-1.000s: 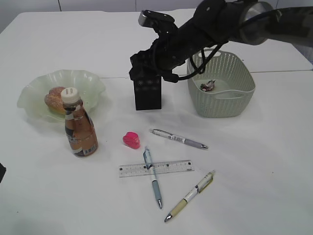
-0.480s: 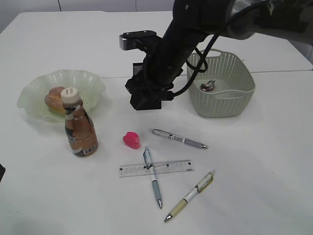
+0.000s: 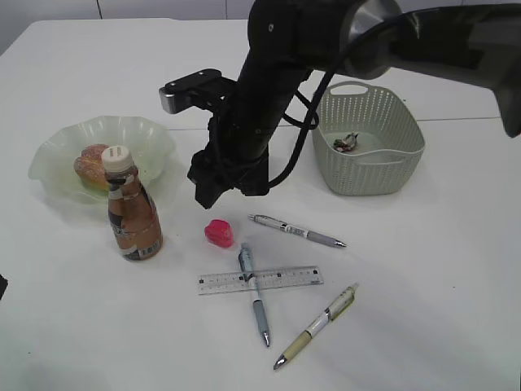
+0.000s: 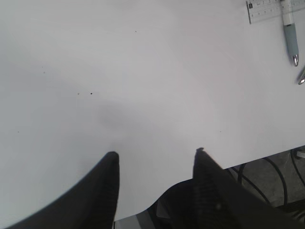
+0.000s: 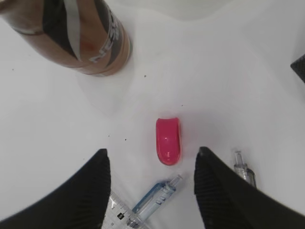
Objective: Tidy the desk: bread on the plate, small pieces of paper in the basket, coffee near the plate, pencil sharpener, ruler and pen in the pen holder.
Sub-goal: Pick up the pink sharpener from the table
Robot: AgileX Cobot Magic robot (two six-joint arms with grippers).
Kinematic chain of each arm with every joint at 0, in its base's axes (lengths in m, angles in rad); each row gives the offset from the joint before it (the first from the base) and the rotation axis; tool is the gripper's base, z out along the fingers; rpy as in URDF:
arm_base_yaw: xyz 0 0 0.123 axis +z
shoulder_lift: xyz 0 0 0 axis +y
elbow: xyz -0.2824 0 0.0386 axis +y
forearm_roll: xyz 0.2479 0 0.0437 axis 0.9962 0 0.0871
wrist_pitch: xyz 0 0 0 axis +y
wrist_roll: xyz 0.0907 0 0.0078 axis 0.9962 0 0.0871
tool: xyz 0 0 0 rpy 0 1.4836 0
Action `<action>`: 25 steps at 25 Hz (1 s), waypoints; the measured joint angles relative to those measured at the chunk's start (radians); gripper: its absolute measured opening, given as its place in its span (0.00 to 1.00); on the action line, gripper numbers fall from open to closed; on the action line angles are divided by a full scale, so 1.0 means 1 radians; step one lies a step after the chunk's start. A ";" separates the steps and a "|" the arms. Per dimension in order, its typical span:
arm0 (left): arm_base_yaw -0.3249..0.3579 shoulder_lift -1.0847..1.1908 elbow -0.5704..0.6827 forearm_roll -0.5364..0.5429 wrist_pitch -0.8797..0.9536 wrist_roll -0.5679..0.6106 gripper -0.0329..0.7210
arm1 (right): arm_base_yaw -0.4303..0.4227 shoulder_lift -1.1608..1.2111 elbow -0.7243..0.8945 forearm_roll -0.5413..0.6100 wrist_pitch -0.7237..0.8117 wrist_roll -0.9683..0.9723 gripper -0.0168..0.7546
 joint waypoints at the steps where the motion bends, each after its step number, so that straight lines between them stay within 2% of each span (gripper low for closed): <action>1: 0.000 0.000 0.000 0.002 0.000 0.000 0.53 | 0.004 0.002 0.000 -0.007 0.005 0.000 0.59; 8: 0.000 0.000 0.000 0.002 0.000 0.000 0.53 | 0.053 0.040 0.000 -0.066 -0.012 0.041 0.62; 15: 0.000 0.000 0.000 0.002 -0.002 0.000 0.53 | 0.055 0.069 -0.002 -0.131 -0.055 0.082 0.62; 25: 0.000 0.000 0.000 0.002 -0.028 0.002 0.53 | 0.055 0.124 -0.002 -0.151 -0.078 0.129 0.62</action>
